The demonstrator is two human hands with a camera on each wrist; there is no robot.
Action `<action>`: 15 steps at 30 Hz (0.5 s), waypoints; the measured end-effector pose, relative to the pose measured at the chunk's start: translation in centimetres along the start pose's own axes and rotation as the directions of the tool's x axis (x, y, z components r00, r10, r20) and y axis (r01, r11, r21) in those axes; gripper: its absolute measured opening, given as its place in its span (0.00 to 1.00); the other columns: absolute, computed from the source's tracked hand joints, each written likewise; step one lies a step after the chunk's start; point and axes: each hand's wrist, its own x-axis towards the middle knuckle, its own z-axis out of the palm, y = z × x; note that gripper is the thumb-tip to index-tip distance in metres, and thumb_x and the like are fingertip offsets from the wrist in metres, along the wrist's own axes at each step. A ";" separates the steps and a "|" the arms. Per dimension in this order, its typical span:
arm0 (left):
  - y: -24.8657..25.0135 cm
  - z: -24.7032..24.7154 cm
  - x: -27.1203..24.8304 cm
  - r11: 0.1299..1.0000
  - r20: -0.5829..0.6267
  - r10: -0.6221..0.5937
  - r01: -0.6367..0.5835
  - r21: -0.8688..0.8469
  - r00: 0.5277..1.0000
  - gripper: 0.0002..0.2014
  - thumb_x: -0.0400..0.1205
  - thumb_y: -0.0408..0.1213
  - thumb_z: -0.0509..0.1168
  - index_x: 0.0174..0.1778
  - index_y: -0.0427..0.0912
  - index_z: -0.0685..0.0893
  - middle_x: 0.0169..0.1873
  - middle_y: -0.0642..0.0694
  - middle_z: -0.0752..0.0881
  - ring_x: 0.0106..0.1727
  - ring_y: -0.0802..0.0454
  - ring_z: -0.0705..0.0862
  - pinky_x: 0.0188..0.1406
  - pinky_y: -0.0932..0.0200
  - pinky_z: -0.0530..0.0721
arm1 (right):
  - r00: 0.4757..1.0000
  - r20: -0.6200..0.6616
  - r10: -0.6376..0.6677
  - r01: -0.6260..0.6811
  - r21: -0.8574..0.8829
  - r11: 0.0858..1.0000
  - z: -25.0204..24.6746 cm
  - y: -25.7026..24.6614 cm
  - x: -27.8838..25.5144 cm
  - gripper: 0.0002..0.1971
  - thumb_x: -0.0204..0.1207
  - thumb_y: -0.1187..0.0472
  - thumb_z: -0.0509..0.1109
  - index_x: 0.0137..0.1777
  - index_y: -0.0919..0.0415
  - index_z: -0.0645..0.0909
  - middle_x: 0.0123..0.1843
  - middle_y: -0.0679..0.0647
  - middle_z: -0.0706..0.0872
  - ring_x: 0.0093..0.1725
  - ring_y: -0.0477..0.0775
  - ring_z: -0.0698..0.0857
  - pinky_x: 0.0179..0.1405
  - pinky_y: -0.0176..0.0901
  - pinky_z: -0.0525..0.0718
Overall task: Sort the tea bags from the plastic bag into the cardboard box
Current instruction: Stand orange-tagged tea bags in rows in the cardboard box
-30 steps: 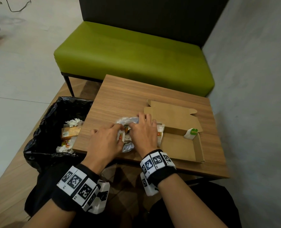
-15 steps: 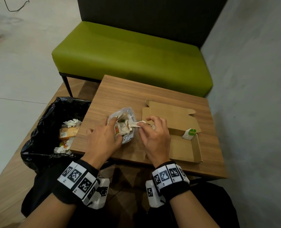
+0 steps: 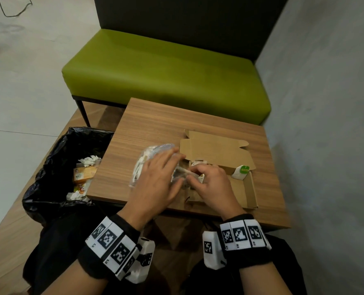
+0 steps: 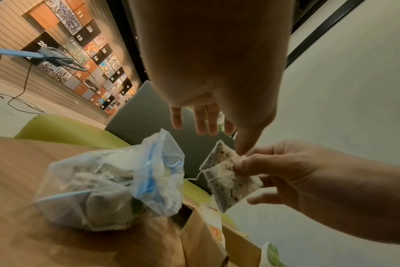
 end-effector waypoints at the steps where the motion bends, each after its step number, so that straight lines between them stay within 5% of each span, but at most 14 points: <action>1: 0.3 0.1 0.1 0.999 0.047 -0.003 0.004 -0.036 0.999 0.25 0.82 0.44 0.68 0.76 0.50 0.73 0.72 0.50 0.79 0.74 0.53 0.74 0.75 0.46 0.71 | 0.999 0.032 0.008 -0.009 0.037 0.999 -0.4 0.0 0.0 0.04 0.78 0.53 0.72 0.50 0.47 0.89 0.44 0.42 0.89 0.47 0.47 0.84 0.48 0.51 0.83; 4: 0.5 0.5 0.3 0.979 0.114 -0.037 0.059 -0.193 0.993 0.21 0.84 0.42 0.67 0.73 0.51 0.76 0.59 0.52 0.88 0.59 0.56 0.85 0.60 0.50 0.83 | 0.998 0.065 0.026 -0.036 0.164 0.986 -1.2 0.1 -0.1 0.05 0.77 0.56 0.75 0.50 0.51 0.90 0.42 0.43 0.90 0.44 0.43 0.86 0.46 0.51 0.86; 9: 0.6 0.8 0.3 0.853 0.106 -0.268 0.287 -0.436 0.958 0.09 0.83 0.37 0.70 0.58 0.50 0.87 0.43 0.57 0.89 0.43 0.63 0.87 0.43 0.61 0.88 | 0.988 -0.008 0.153 -0.139 0.367 0.920 -0.6 0.1 -0.4 0.10 0.77 0.60 0.77 0.57 0.51 0.89 0.48 0.47 0.91 0.48 0.45 0.89 0.50 0.48 0.90; 12: 0.5 1.4 0.2 0.718 0.085 -0.390 0.360 -0.596 0.917 0.08 0.82 0.35 0.71 0.56 0.48 0.88 0.43 0.51 0.91 0.44 0.54 0.90 0.46 0.46 0.90 | 0.955 -0.051 0.291 -0.226 0.509 0.831 0.0 0.1 -0.5 0.14 0.76 0.60 0.79 0.60 0.53 0.86 0.47 0.52 0.89 0.48 0.54 0.90 0.47 0.49 0.92; 15: 0.5 1.7 0.0 0.610 0.078 -0.465 0.383 -0.694 0.882 0.09 0.81 0.32 0.72 0.55 0.44 0.88 0.46 0.47 0.92 0.46 0.49 0.91 0.49 0.40 0.90 | 0.942 -0.032 0.334 -0.248 0.605 0.756 0.3 0.0 -0.7 0.11 0.75 0.63 0.79 0.56 0.55 0.88 0.47 0.54 0.91 0.47 0.53 0.92 0.45 0.44 0.92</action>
